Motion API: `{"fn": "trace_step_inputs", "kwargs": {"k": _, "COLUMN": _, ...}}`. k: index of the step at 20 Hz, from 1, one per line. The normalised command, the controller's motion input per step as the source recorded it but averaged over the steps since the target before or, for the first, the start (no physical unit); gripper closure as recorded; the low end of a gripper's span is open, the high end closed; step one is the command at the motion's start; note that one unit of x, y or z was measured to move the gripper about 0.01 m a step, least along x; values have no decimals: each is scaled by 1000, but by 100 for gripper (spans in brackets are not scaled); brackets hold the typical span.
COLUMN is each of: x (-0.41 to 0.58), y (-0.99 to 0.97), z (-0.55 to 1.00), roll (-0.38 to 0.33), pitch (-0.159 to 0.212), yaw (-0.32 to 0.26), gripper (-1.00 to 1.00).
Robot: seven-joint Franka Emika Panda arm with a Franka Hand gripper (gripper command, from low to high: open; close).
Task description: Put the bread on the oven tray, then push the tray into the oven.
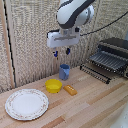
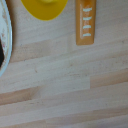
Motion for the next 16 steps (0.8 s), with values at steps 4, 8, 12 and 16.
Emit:
{"fn": "trace_step_inputs", "kwargs": {"k": 4, "x": -529, "y": -314, "z": -520, "roll": 0, "pitch": 12, "yaw": -56, "gripper": -100}}
{"fn": "trace_step_inputs", "kwargs": {"k": 8, "x": -471, "y": -318, "z": -537, "roll": 0, "pitch": 17, "yaw": -63, "gripper": -100}}
{"fn": "trace_step_inputs", "kwargs": {"k": 12, "x": -251, "y": -235, "z": -496, "roll": 0, "pitch": 10, "yaw": -30, "gripper": -100}}
{"fn": "trace_step_inputs", "kwargs": {"k": 16, "x": -29, "y": -146, "z": -539, "roll": -16, "pitch": 19, "yaw": 0, "gripper": -100}}
